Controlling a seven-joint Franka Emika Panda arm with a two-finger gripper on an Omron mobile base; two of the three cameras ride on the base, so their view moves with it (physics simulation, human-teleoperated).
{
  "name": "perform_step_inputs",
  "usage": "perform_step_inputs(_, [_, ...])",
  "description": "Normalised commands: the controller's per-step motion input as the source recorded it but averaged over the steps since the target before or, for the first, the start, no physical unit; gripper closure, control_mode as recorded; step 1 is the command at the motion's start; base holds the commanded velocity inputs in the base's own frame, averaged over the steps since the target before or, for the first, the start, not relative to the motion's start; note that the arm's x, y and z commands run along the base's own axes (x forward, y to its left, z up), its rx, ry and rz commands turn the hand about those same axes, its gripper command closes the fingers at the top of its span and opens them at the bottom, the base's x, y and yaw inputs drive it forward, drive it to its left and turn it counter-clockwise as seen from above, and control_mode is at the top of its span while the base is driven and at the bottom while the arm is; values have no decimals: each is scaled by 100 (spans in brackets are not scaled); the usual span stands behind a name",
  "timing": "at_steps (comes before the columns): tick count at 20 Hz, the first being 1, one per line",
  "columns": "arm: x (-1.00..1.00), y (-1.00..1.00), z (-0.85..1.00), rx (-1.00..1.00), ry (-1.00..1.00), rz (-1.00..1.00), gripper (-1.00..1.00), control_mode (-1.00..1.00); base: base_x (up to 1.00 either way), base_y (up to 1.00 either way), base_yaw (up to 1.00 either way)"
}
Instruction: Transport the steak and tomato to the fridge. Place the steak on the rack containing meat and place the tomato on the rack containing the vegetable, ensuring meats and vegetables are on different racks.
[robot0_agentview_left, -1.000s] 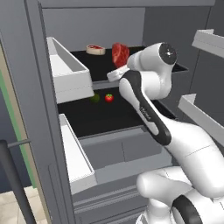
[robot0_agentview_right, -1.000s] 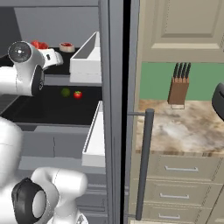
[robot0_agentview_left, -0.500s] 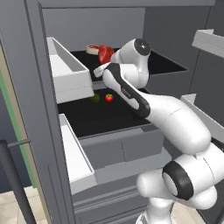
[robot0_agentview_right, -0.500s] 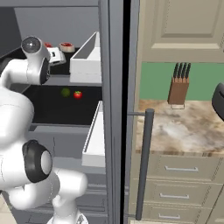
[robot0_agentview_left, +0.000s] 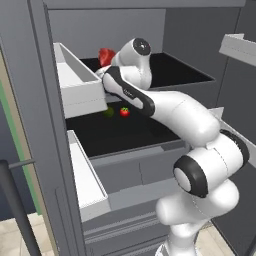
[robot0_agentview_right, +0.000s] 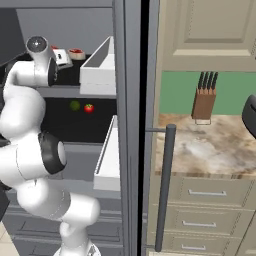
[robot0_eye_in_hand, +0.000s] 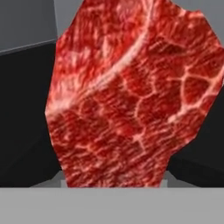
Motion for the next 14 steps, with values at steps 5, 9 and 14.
perform_step_inputs(5, [57, 30, -50, 0, 0, 0, -100, -100, 0, 0, 0])
perform_step_inputs(9, [-3, 8, -29, 0, -3, 0, -100, -100, 0, 0, 0])
perform_step_inputs(14, [-31, 6, -11, 0, -15, 0, -100, -100, 0, 0, 0])
